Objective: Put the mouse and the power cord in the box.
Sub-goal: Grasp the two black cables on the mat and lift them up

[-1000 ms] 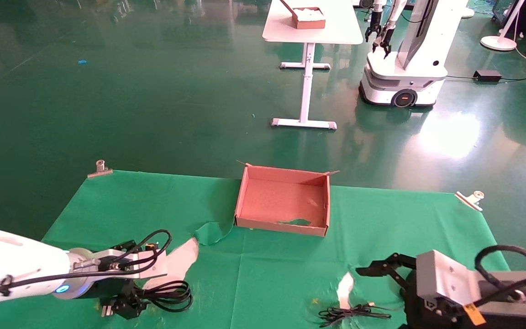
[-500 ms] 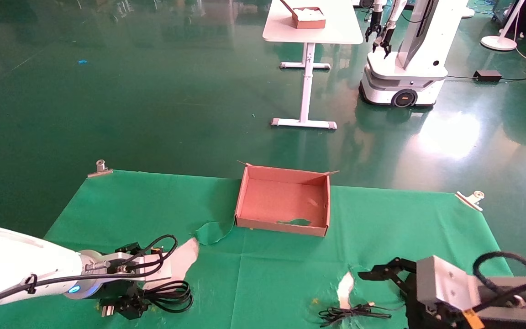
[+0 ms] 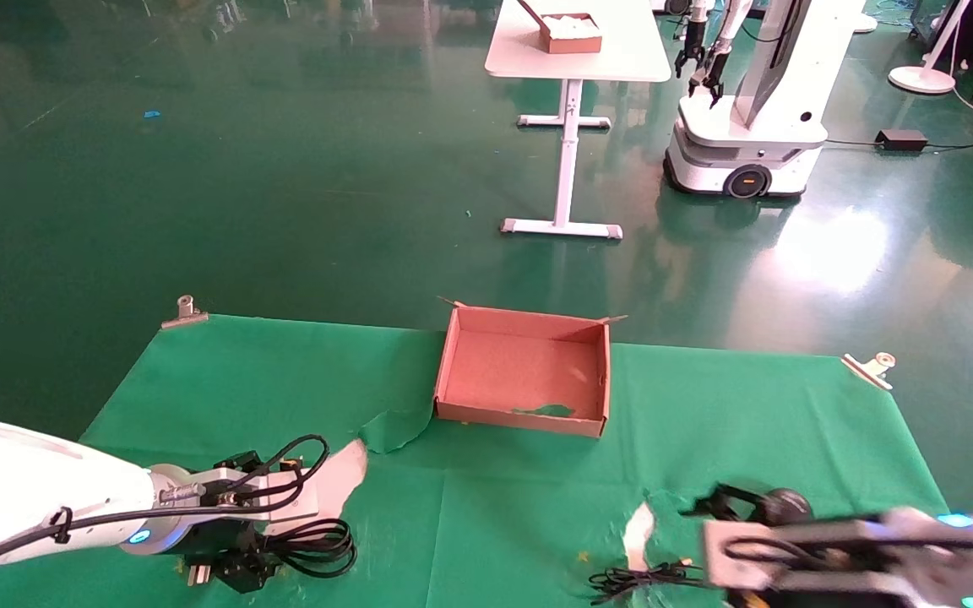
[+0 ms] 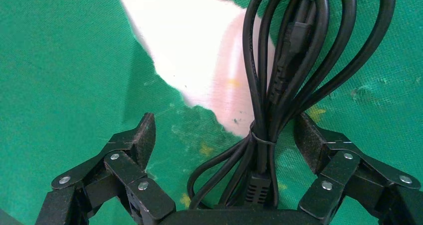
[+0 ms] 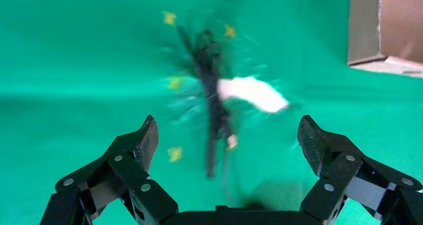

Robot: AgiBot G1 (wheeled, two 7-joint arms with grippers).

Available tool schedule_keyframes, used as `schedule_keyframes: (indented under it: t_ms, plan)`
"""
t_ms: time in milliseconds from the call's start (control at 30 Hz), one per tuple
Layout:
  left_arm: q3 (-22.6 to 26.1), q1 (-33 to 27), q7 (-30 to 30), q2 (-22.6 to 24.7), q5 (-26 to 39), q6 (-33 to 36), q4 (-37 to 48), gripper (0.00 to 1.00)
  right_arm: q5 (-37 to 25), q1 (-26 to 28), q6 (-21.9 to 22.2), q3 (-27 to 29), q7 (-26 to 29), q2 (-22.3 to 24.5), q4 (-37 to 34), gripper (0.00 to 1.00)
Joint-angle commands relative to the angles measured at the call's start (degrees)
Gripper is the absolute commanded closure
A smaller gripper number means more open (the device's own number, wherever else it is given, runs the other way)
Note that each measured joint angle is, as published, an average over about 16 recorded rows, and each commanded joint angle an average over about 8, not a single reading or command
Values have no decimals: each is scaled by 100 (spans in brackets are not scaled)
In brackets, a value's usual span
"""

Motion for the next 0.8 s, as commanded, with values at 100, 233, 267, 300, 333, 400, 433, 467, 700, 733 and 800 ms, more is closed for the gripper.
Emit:
schedule_keyframes:
  t_ms: [100, 233, 267, 300, 333, 400, 433, 467, 700, 733, 800]
  plan:
    - [0, -1, 1, 0, -1, 0, 2, 0, -534, 291, 132, -245, -31, -546, -485, 0]
    - [0, -1, 2, 1, -1, -1, 3, 0, -783, 464, 195, -407, -141, -936, -1013, 0]
    - [0, -1, 2, 1, -1, -1, 3, 0, -836, 492, 214, -439, -165, -1006, -1124, 0]
    - [0, -1, 2, 1, -1, -1, 3, 4, -879, 511, 232, -465, -182, -1061, -1216, 0]
    - [0, -1, 2, 1, -1, -1, 3, 17, -916, 525, 254, -484, -191, -1105, -1297, 0]
    - [0, -1, 2, 1, -1, -1, 3, 42, -975, 541, 294, -508, -192, -1157, -1405, 0]
    - [0, -1, 2, 1, 0, -2, 4, 54, -1010, 549, 317, -521, -183, -1183, -1453, 1]
    - [0, -1, 1, 1, 0, -3, 5, 67, -1043, 556, 342, -529, -171, -1202, -1491, 9]
    - [1, -1, -1, 2, 1, -8, 11, 100, -1147, 578, 433, -544, -126, -1235, -1563, 93]
    - [0, -1, -1, 2, 0, -7, 10, 100, -1142, 575, 433, -542, -127, -1230, -1558, 98]
    - [0, 0, 0, 1, -2, -6, 9, 100, -1129, 571, 426, -539, -131, -1223, -1548, 100]
